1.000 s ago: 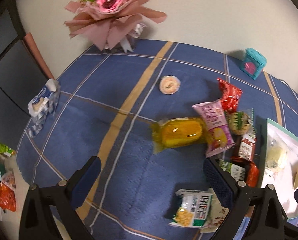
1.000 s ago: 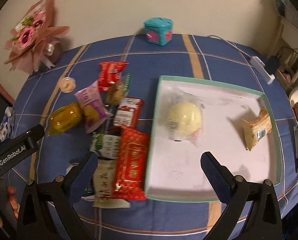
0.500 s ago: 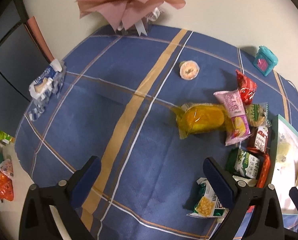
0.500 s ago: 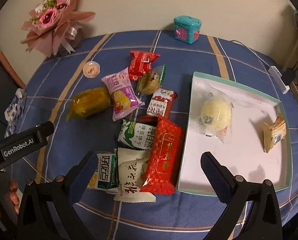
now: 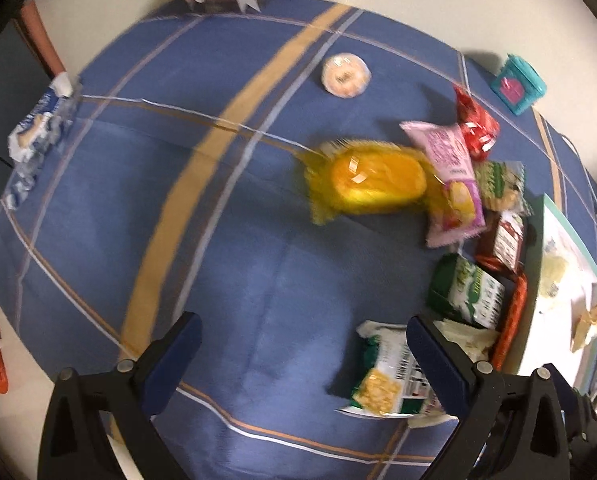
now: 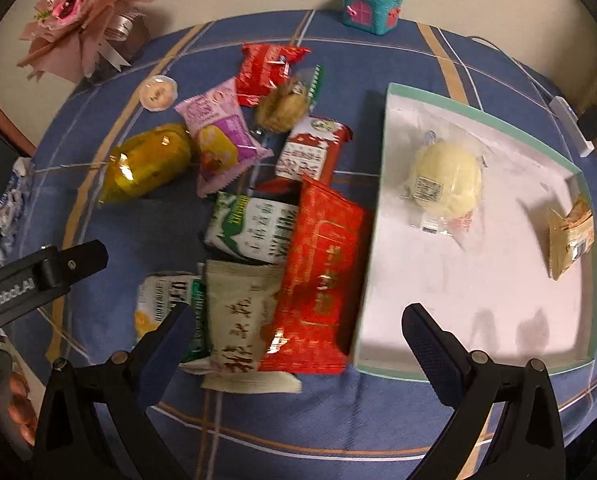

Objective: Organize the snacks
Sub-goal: 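Move both tools back over the remaining snack pile, then grasp the green cracker pack with the left gripper while the right grasps the white pastry pack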

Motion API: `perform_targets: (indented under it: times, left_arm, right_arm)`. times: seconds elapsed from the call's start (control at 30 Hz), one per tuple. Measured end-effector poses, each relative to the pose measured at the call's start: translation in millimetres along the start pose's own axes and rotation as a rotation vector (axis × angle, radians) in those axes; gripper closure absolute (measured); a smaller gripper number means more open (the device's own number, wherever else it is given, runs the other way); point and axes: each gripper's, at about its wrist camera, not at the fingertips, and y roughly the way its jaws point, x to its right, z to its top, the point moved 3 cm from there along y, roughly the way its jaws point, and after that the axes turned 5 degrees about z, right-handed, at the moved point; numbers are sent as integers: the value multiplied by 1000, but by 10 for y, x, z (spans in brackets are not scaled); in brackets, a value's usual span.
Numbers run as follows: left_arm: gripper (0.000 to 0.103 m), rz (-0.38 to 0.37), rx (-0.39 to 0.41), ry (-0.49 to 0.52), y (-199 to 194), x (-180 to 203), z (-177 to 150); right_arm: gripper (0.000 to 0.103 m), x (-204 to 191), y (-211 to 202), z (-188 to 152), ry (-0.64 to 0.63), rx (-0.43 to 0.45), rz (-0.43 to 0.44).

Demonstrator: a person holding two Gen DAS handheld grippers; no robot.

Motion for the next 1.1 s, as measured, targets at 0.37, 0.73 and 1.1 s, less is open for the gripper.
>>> perform_targets:
  times: [0.37, 0.73, 1.1]
  left_arm:
    - [0, -66, -49, 71, 84, 431, -75]
    - [19, -78, -118, 146, 250, 846, -264]
    - [47, -76, -121, 110, 306, 768, -341]
  right_arm:
    - [1, 365, -163, 28, 78, 13, -53]
    - [1, 677, -231, 106, 170, 18, -54]
    - [1, 350, -261, 129, 92, 60, 50]
